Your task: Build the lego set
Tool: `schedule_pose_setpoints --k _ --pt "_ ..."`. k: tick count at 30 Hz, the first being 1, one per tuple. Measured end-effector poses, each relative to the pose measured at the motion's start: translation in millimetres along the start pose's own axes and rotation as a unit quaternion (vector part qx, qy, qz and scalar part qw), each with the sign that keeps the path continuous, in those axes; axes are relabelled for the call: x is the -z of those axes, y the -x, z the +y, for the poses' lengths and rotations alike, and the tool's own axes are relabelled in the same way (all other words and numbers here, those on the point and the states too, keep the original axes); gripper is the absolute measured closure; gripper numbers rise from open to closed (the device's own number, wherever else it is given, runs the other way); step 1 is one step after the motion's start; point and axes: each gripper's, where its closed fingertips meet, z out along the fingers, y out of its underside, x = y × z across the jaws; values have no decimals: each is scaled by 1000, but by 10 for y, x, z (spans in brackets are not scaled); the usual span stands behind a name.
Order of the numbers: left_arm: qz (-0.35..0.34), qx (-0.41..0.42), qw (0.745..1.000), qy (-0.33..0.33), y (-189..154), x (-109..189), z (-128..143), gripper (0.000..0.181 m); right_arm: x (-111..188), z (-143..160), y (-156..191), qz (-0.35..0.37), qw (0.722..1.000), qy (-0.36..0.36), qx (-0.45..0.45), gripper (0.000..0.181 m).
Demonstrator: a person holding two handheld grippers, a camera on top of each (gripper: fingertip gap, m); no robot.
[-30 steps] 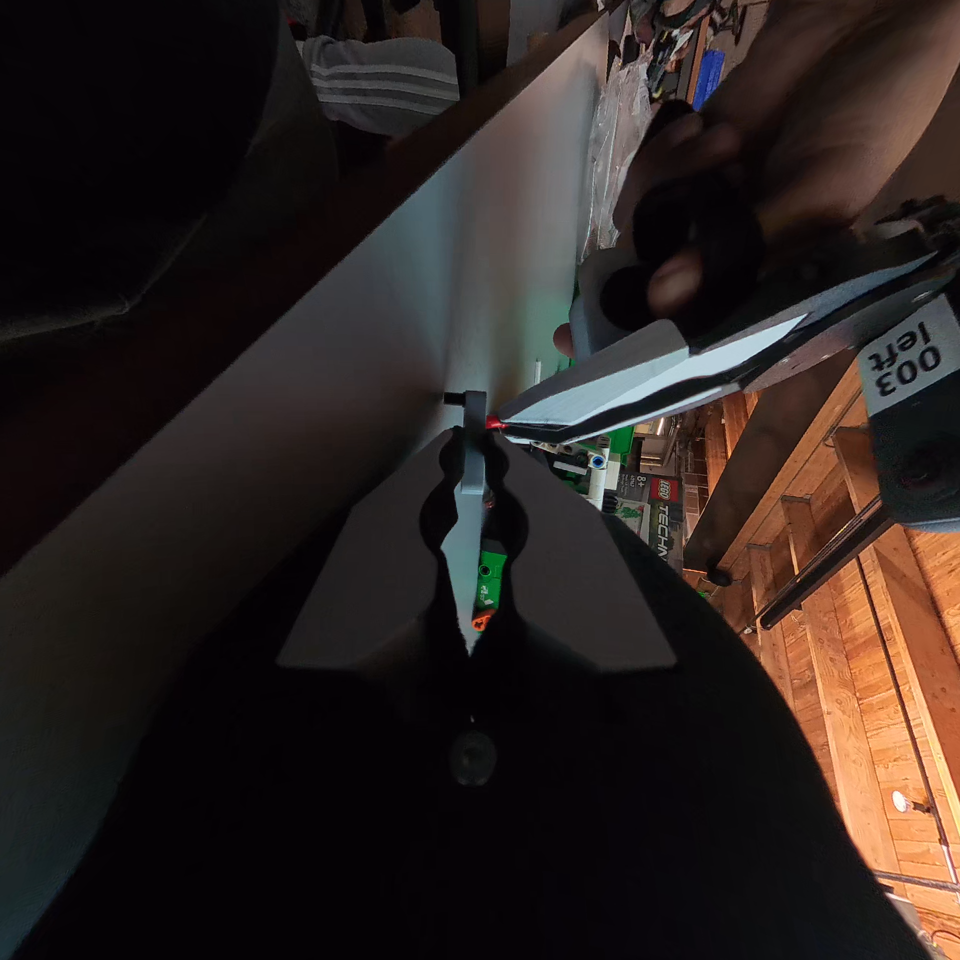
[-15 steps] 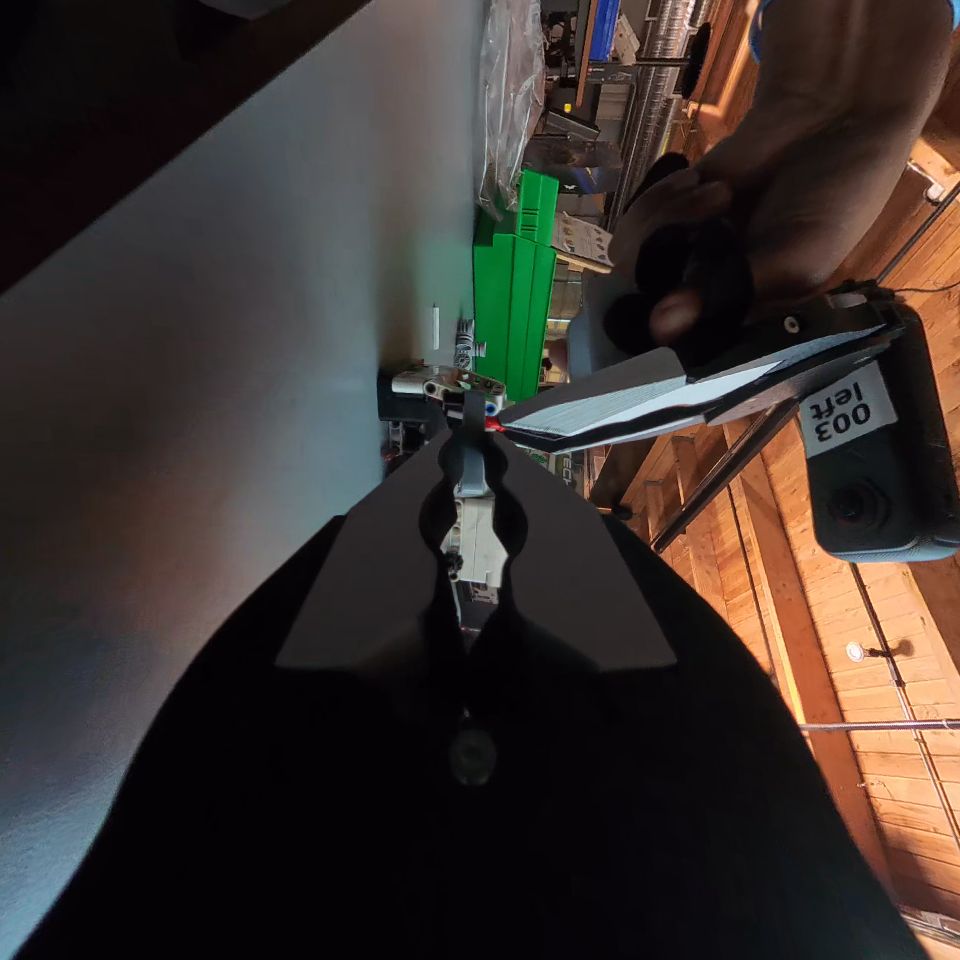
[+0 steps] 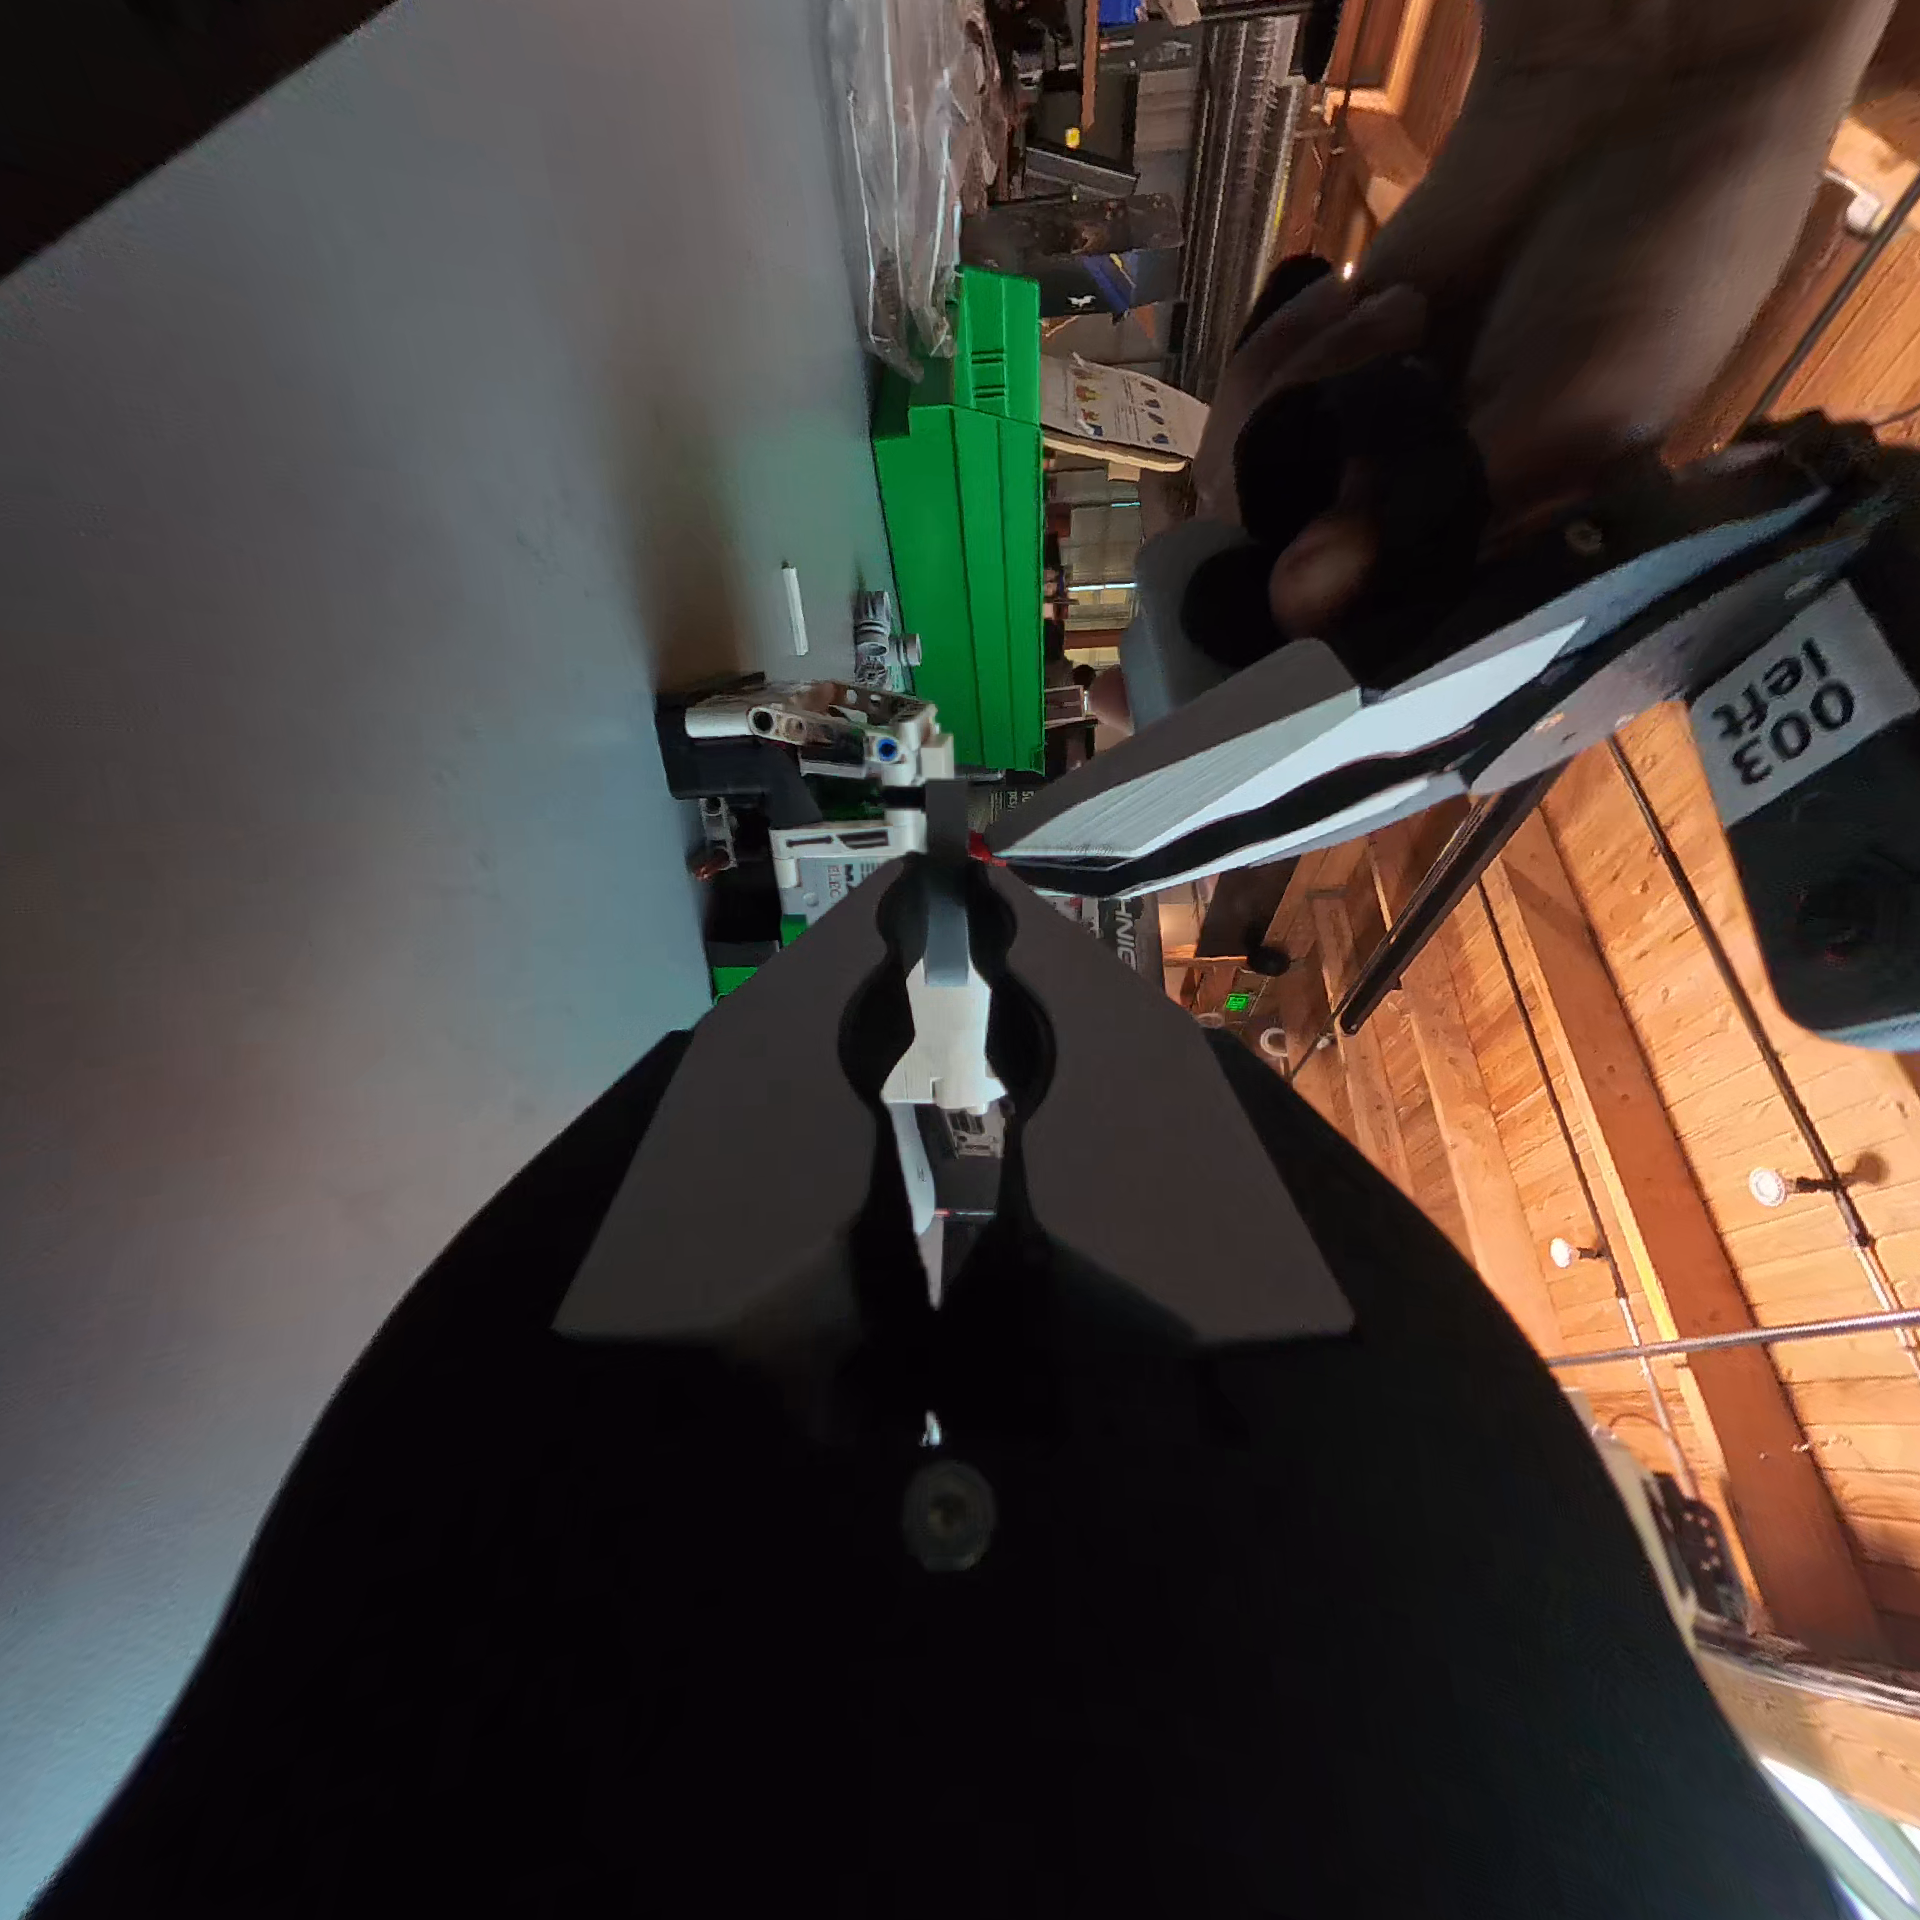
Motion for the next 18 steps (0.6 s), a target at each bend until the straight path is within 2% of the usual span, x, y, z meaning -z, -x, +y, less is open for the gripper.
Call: schedule_pose_setpoints --k 5,11,15,18 --pt "-19 9 998 -60 36 102 -109 178 30 71 -138 12 999 4 -41 175" --pt "-2 31 997 -69 35 73 -101 178 29 78 -125 8 999 5 -36 175" --pt "5 9 999 -44 4 30 -52 178 25 31 -64 -2 1000 0 -29 174" --pt "-12 -5 997 -82 46 117 -134 176 35 84 -172 15 998 2 -63 175"
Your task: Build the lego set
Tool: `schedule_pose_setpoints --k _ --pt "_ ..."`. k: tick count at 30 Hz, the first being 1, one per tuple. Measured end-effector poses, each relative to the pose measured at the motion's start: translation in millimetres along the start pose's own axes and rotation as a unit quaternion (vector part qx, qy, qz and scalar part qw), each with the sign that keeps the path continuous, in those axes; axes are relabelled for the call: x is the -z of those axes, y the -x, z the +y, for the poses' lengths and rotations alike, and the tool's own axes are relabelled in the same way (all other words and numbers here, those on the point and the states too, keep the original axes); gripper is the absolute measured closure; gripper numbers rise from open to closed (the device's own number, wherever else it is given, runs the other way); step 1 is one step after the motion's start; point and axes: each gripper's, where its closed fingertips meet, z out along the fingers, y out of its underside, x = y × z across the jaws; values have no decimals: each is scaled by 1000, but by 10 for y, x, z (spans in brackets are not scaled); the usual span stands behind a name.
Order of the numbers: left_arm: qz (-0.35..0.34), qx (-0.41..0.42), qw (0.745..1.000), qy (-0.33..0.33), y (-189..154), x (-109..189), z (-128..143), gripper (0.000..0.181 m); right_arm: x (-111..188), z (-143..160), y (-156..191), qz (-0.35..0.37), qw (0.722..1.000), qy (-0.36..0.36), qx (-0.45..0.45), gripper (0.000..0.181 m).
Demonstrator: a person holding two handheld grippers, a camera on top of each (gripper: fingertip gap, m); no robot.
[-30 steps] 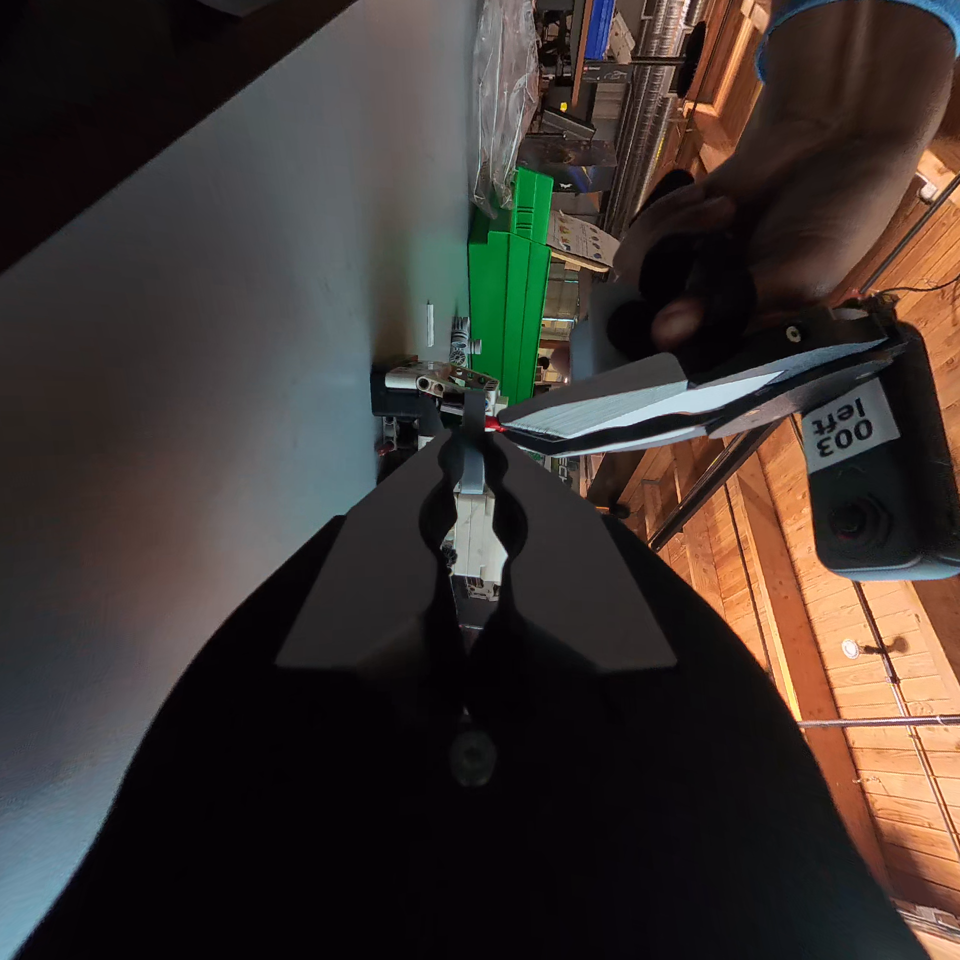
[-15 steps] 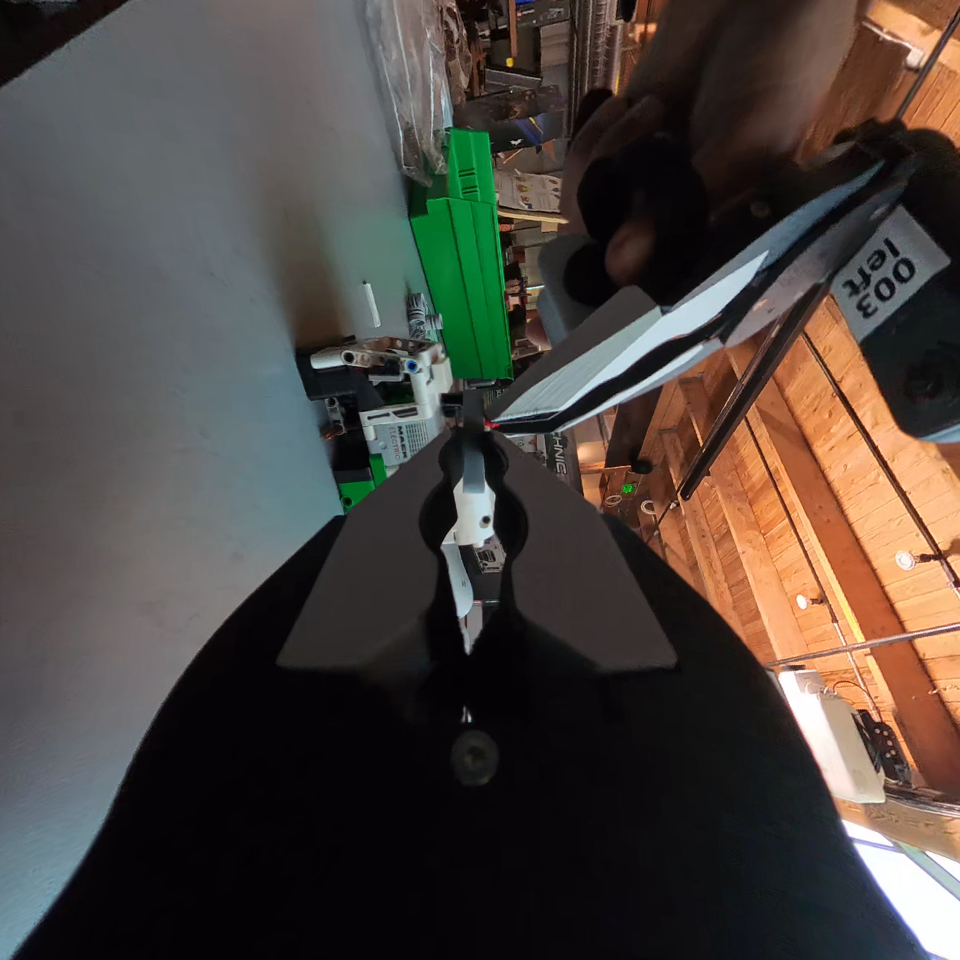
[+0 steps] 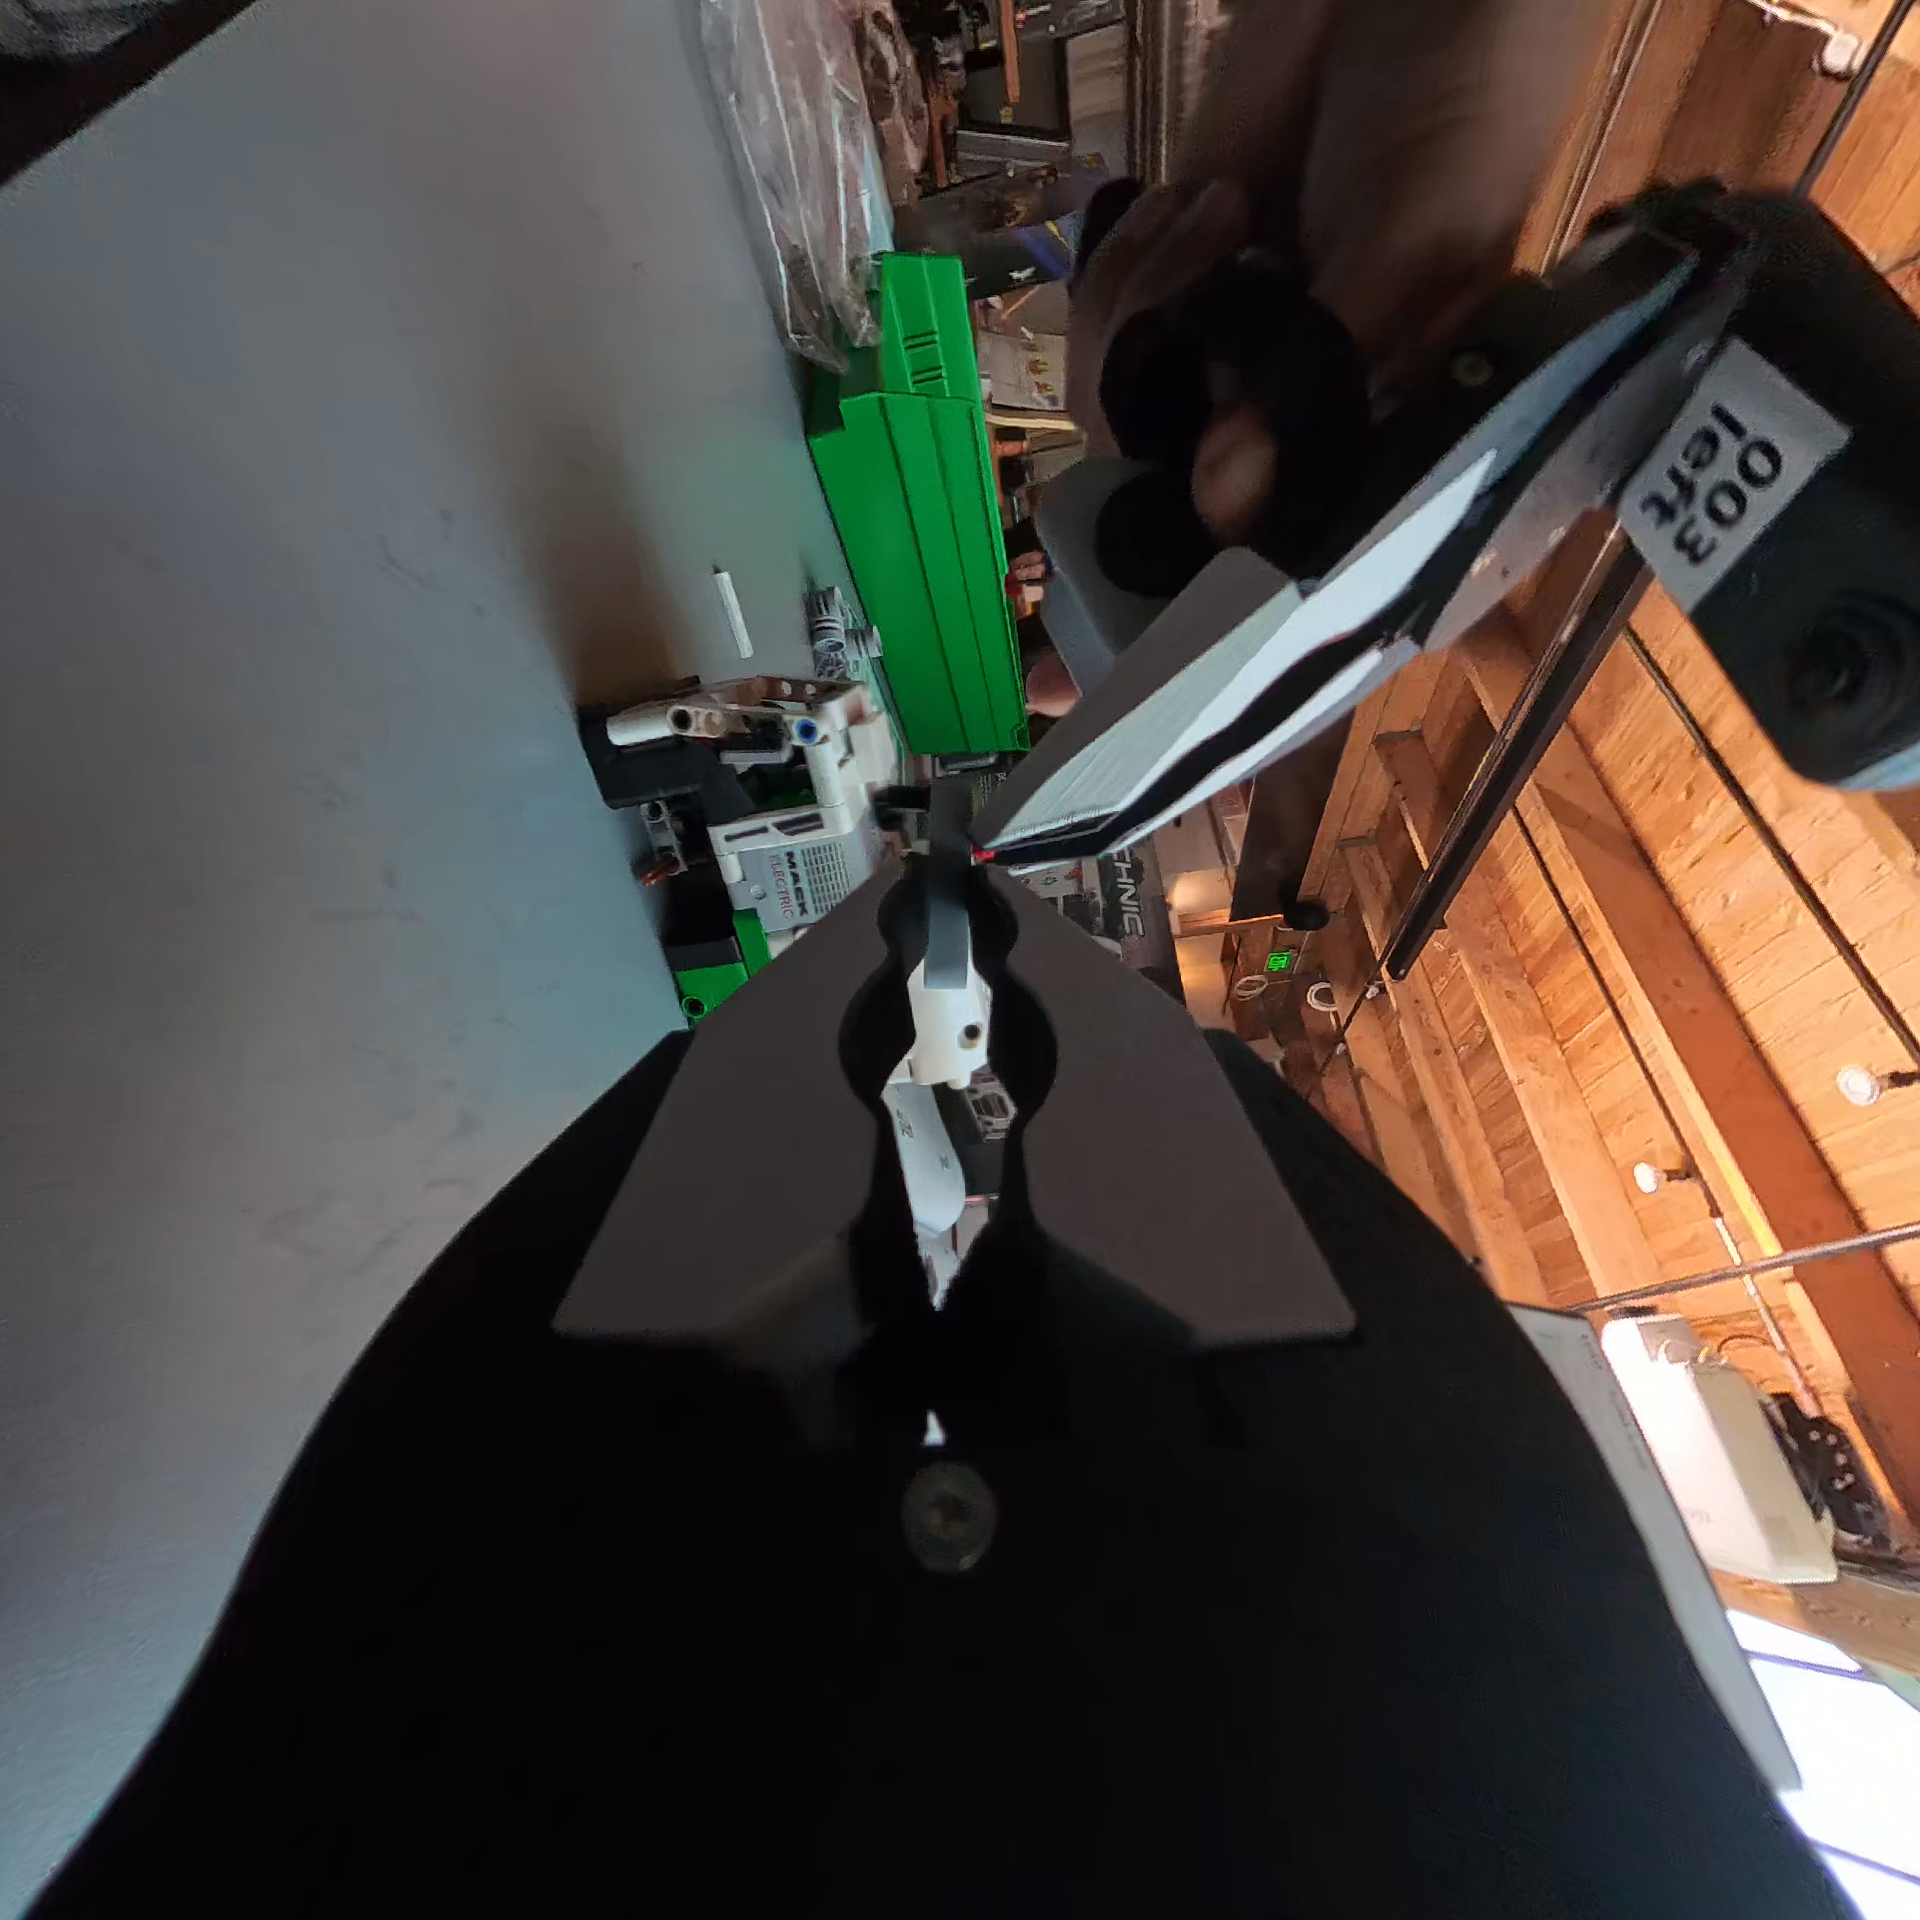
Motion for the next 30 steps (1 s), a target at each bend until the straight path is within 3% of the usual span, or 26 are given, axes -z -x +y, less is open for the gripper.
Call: schedule_pose_setpoints --k 2,3,7,10,13,19,30 --pt "-32 4 999 -42 92 72 -80 156 15 39 -86 11 1000 4 -20 174" --pt "-36 8 997 -63 106 103 -106 155 19 59 -125 19 1000 9 -21 175" --pt "-30 40 990 -130 109 107 -137 158 35 100 -227 39 998 18 -50 174" --pt "-25 52 984 -166 109 82 -158 174 28 143 -241 43 996 29 -66 175" --pt "-25 65 979 -189 140 67 -167 175 13 177 -237 52 996 34 -69 175" --pt "-15 91 979 -184 154 34 -155 175 -10 176 -256 73 994 43 -73 165" --pt "-37 66 984 -160 118 -53 -94 175 -11 165 -115 33 996 43 -66 173"
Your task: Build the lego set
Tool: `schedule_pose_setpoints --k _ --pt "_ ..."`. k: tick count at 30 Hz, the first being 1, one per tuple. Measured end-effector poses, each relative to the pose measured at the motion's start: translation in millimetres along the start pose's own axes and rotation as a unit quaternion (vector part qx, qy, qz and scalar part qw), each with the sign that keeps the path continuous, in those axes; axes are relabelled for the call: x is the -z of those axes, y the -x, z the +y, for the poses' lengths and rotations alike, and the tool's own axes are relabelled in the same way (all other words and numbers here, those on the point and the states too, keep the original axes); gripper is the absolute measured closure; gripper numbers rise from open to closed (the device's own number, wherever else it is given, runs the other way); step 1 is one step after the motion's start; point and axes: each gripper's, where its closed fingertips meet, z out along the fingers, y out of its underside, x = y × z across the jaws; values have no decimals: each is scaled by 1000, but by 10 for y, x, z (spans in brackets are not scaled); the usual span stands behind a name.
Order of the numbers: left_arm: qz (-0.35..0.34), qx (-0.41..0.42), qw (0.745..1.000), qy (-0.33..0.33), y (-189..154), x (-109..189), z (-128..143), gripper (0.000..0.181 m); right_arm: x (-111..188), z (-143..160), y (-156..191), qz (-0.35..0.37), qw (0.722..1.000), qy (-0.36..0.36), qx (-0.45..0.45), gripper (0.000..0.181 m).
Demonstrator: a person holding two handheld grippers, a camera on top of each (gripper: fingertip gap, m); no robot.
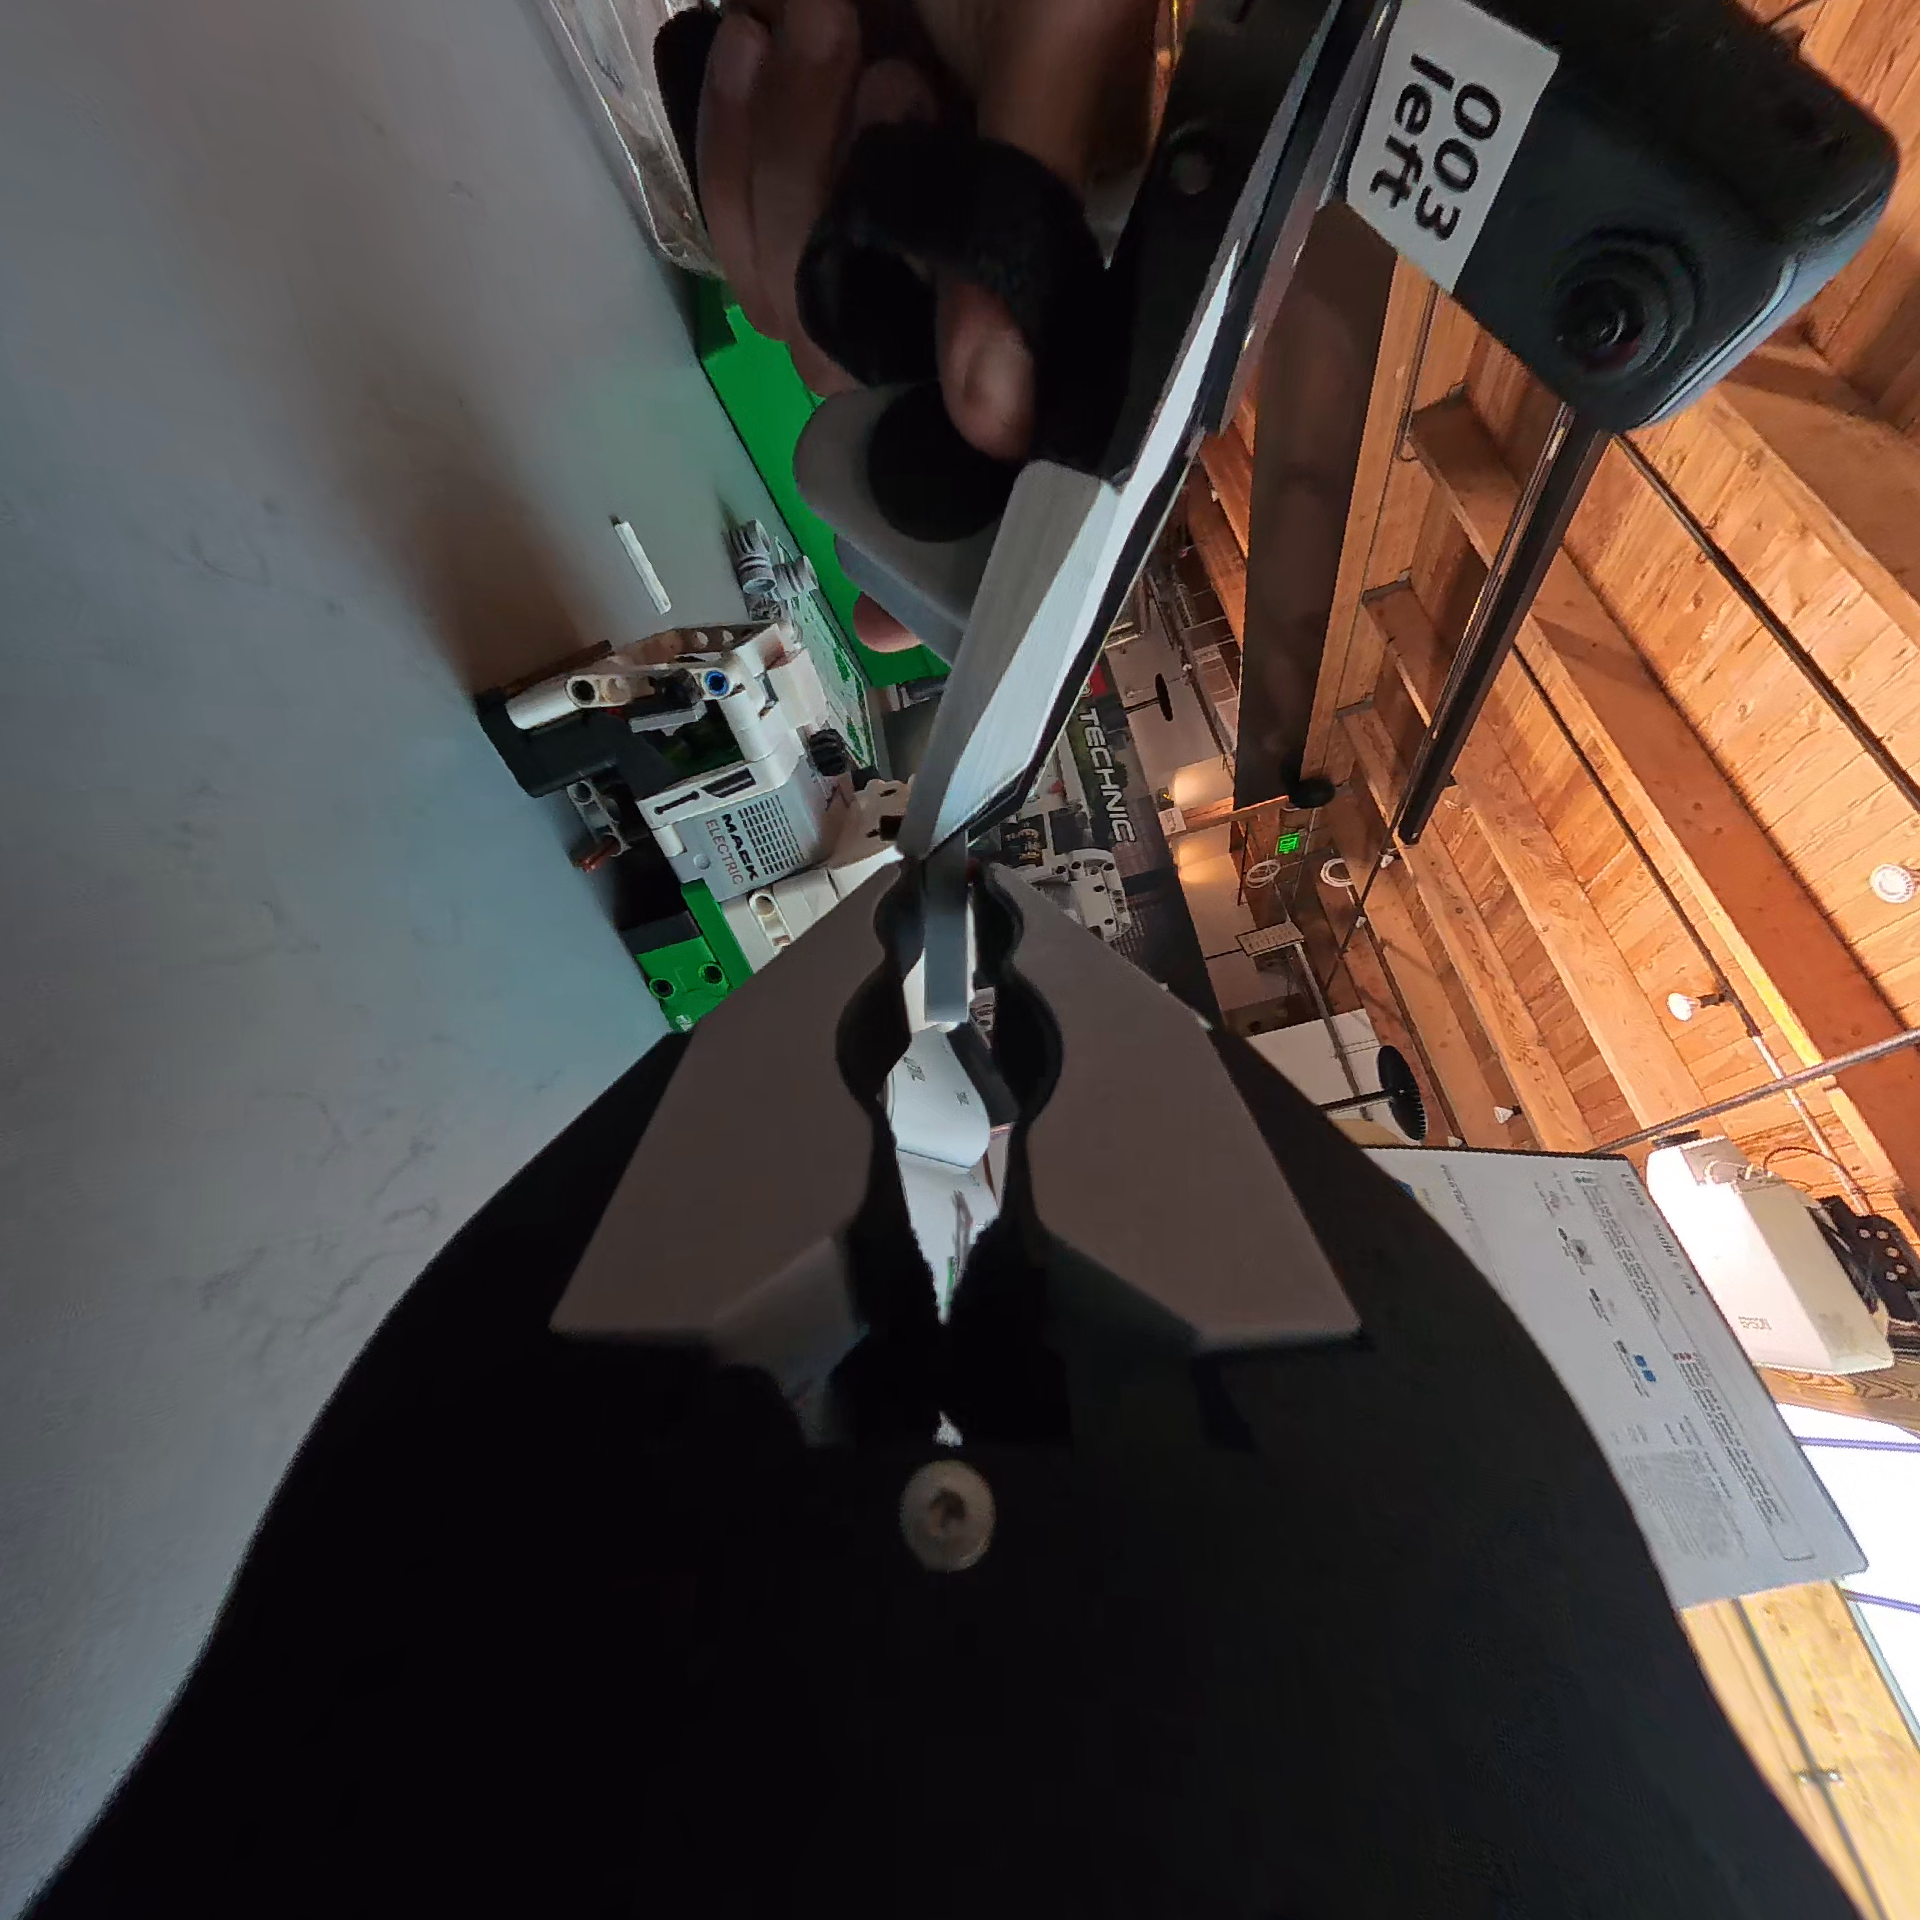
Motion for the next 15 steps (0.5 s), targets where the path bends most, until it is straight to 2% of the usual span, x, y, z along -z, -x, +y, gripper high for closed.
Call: schedule_pose_setpoints --k 4,5,7,9,12,13,15 --pt "-18 2 999 -27 57 38 -22 175 -27 30 -43 -14 997 -6 -69 171" --pt "-34 -5 999 -39 97 77 -36 175 -16 53 -88 -12 996 -8 -88 159" --pt "-71 -28 994 -84 171 187 -86 175 29 91 -120 -52 983 -29 -175 152" --pt "-118 -81 982 -125 197 264 -99 175 45 74 -53 -152 931 -55 -326 151" --pt "-167 -160 957 -173 84 284 -98 175 29 -15 -51 -251 819 -99 -506 139" --pt "-172 -177 951 -185 28 280 -92 175 34 -35 -68 -264 795 -114 -534 140" --pt "-173 -189 946 -200 -51 270 -73 175 64 -85 -97 -271 780 -142 -547 150"
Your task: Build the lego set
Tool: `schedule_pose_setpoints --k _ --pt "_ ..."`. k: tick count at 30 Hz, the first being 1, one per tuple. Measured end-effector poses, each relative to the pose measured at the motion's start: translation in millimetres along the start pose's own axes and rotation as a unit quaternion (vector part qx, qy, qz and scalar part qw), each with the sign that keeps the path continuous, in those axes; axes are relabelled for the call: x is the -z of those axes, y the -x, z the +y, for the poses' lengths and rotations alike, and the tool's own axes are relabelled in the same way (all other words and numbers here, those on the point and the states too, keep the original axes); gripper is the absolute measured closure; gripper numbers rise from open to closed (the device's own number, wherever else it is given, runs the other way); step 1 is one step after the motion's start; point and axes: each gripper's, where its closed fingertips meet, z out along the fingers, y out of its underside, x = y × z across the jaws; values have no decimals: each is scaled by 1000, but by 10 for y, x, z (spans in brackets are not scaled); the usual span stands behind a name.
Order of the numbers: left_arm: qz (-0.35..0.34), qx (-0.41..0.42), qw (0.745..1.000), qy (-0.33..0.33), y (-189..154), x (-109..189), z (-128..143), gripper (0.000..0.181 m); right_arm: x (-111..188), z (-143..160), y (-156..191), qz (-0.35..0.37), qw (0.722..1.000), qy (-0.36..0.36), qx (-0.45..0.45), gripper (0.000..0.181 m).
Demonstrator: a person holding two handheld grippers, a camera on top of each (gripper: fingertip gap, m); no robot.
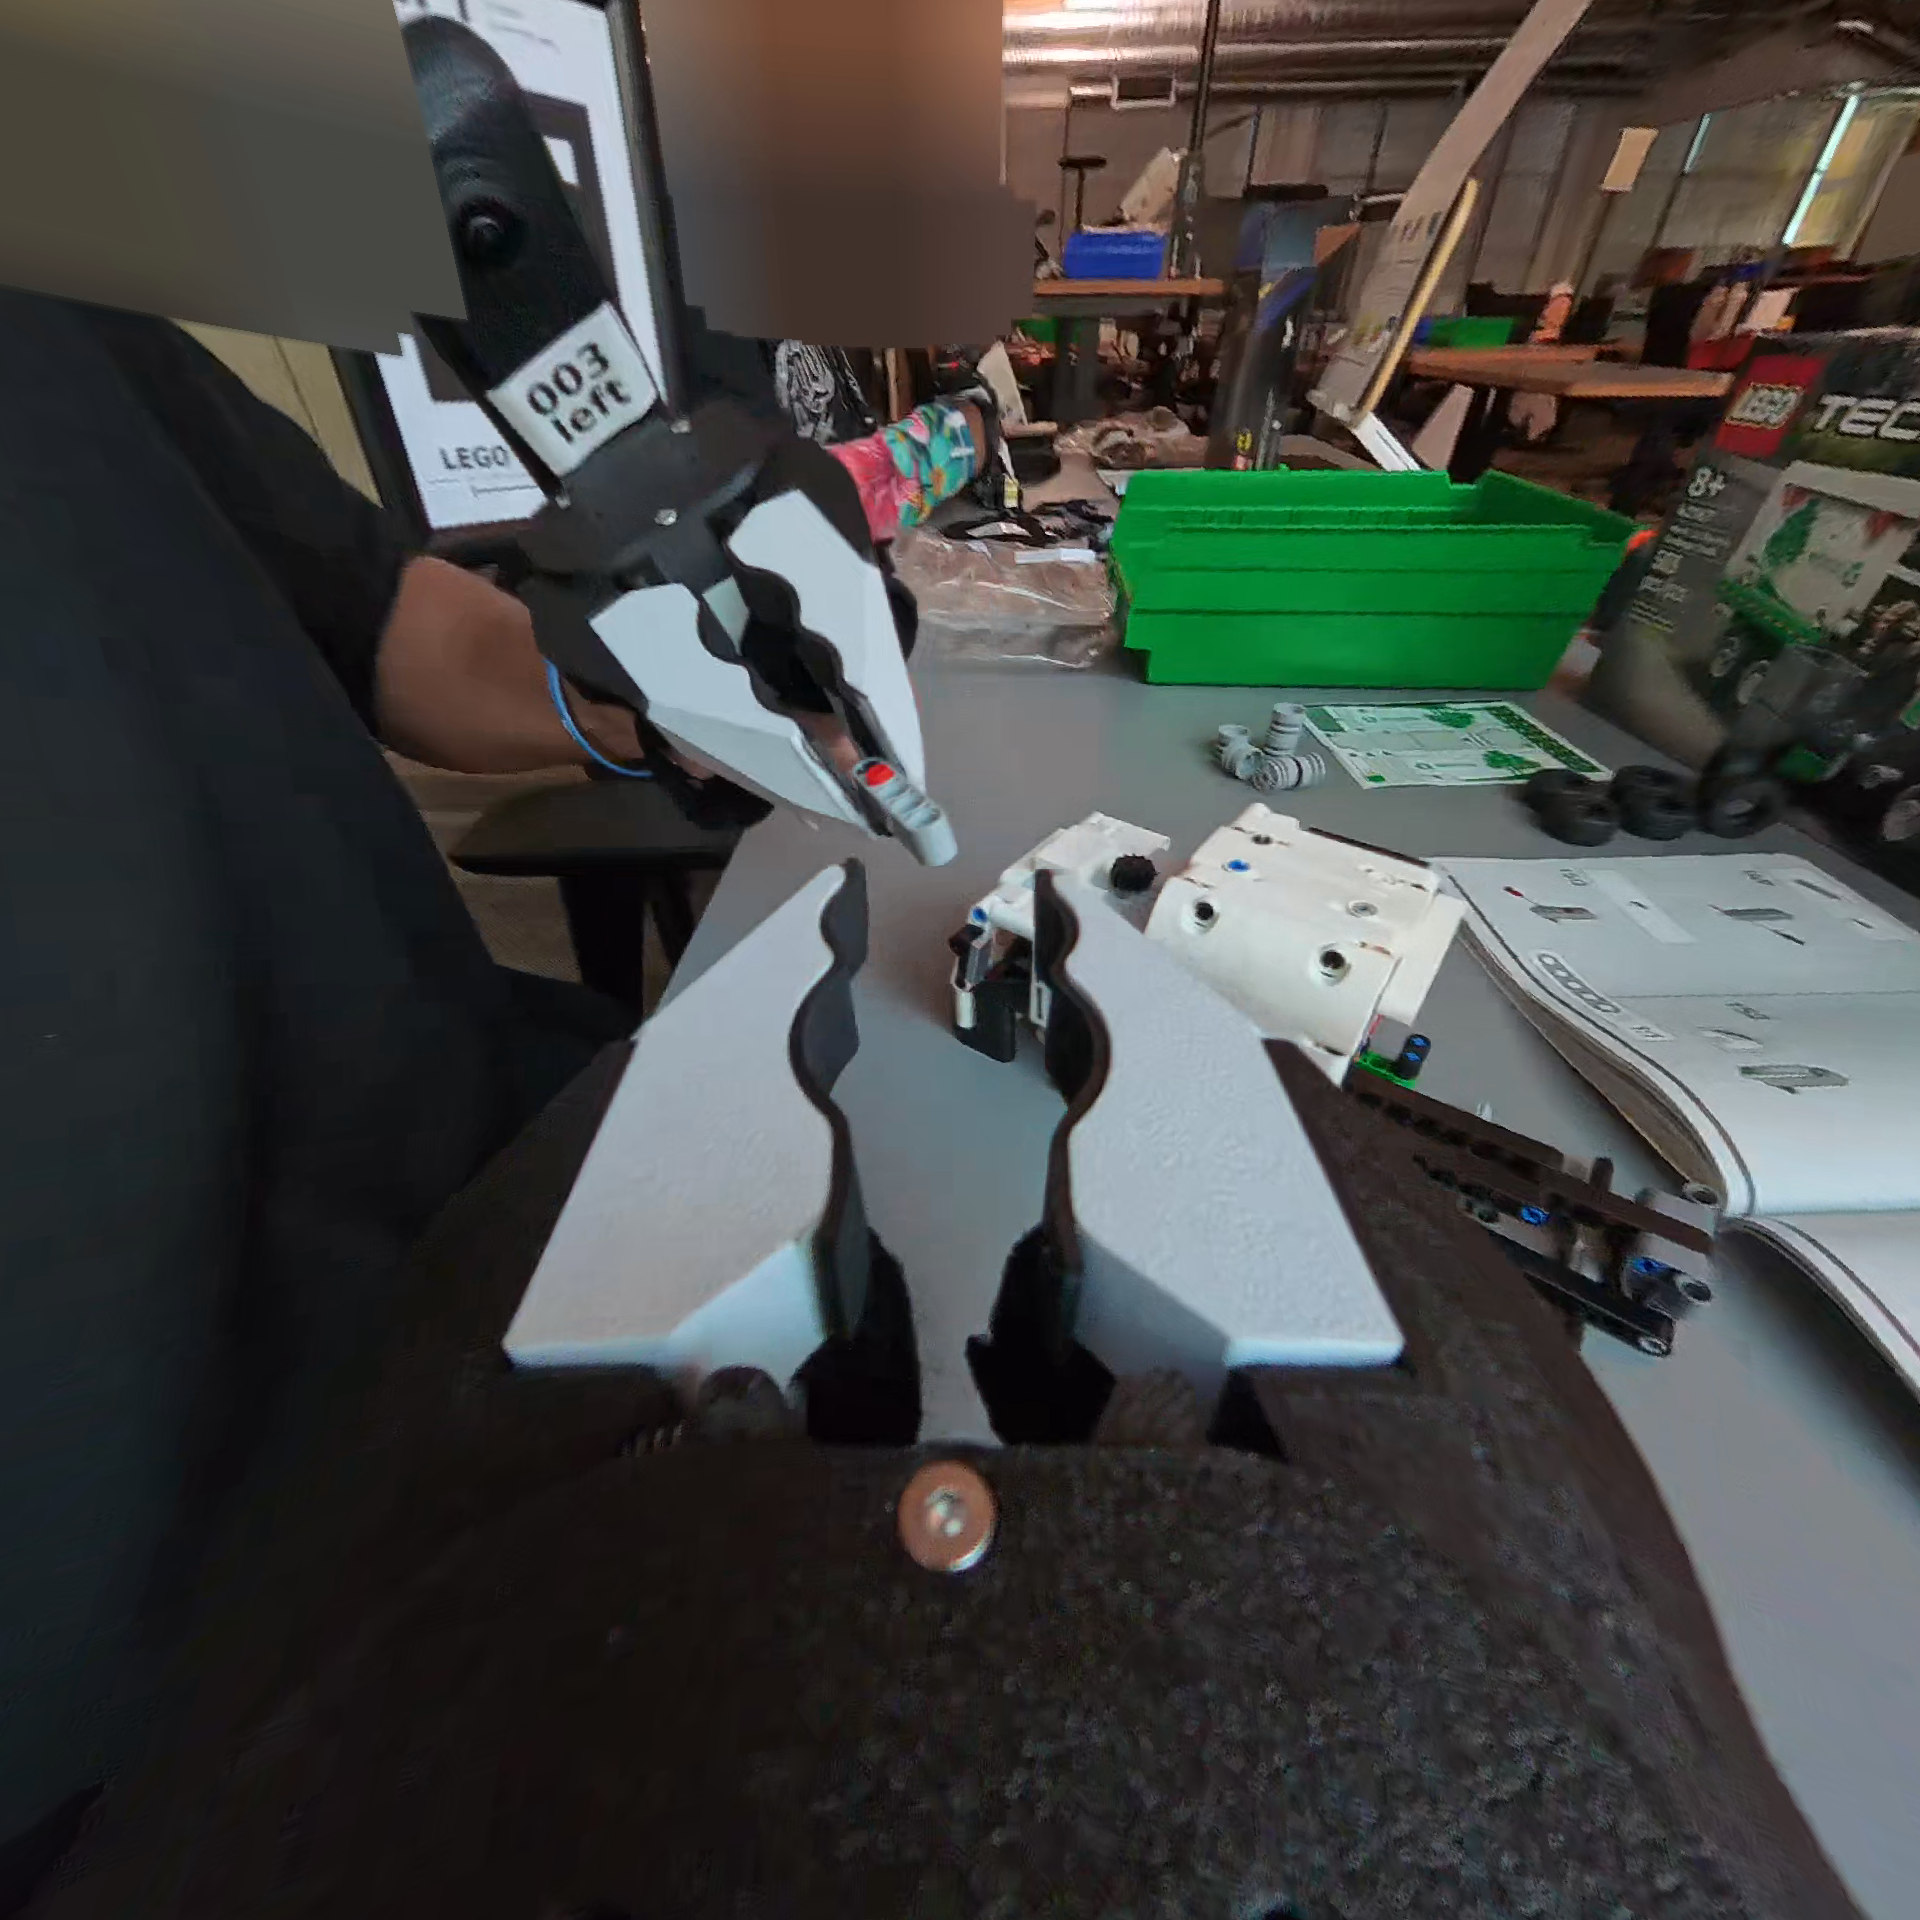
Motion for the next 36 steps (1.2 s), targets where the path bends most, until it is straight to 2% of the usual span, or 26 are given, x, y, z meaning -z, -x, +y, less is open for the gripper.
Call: schedule_pose_setpoints --k 3,6,10,12,14,18,27,30,36 --pt "8 17 1000 -7 -57 0 36 175 -50 50 93 -24 1000 9 15 156" --pt "16 12 1000 2 -96 -20 82 175 -75 59 98 -15 999 12 44 170" --pt "-12 -28 999 27 -41 -48 143 172 -94 114 64 -14 999 31 1 172" --pt "-65 -94 992 58 66 -75 206 170 -137 138 24 -6 998 39 -58 174" --pt "-118 -177 974 84 148 -109 251 160 -167 131 -37 10 992 35 -125 175" --pt "-169 -287 937 106 128 -194 277 157 -210 258 -27 8 977 56 -203 175" --pt "-170 -372 900 151 61 -323 413 173 -126 382 -78 27 976 100 -190 175" --pt "-171 -366 904 141 62 -321 349 174 -95 309 -59 24 980 91 -174 174" --pt "-178 -376 903 106 47 -279 229 175 350 73 -112 54 986 78 -139 166"
